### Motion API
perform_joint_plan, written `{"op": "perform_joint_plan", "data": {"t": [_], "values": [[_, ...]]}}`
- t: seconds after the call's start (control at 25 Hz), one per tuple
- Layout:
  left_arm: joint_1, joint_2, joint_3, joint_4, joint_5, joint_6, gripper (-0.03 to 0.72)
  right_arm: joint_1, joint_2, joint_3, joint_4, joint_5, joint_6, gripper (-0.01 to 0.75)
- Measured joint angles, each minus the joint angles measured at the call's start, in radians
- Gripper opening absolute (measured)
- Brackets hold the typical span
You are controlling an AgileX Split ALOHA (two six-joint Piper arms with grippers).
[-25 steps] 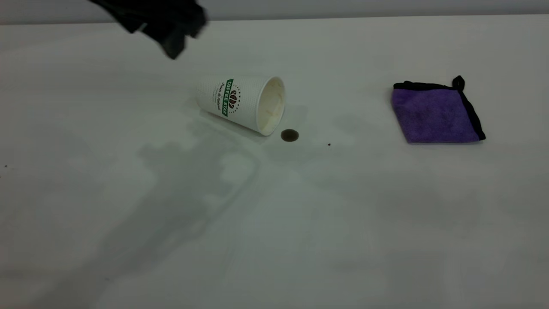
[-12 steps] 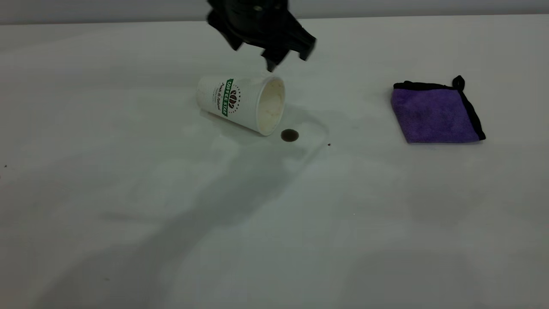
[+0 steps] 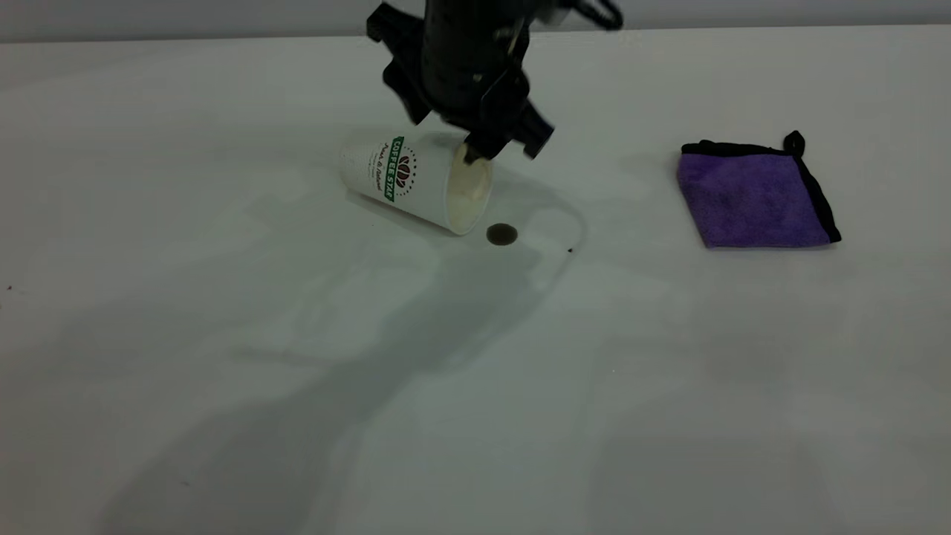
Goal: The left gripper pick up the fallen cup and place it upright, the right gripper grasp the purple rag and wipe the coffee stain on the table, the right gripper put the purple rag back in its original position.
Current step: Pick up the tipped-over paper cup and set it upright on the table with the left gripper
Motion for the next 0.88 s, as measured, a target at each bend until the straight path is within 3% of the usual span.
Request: {"op": "perform_joint_plan", "data": {"t": [0.24,0.36,0.48,0.6,0.68,0.88], "values": [[0.0,0.036,-0.006,0.057,0.021,-0.017,0.576,0.0,0.0,0.0,0.0,0.0,0.0,0.524],[0.0,0.043,-0.006,0.098,0.032,-0.041,0.54,0.0,0.0,0.0,0.0,0.0,0.0,0.524],[0.0,0.044,-0.006,0.136,0.046,-0.059,0.415,0.0,0.0,0.0,0.0,0.0,0.0,0.524],[0.0,0.045,-0.006,0.143,0.072,-0.061,0.189,0.0,0.0,0.0,0.0,0.0,0.0,0.524],[0.0,0.045,-0.009,0.162,0.108,-0.061,0.086,0.0,0.0,0.0,0.0,0.0,0.0,0.524],[0.0,0.029,-0.015,0.213,0.204,-0.019,0.023,0.0,0.0,0.0,0.0,0.0,0.0,0.524]]}}
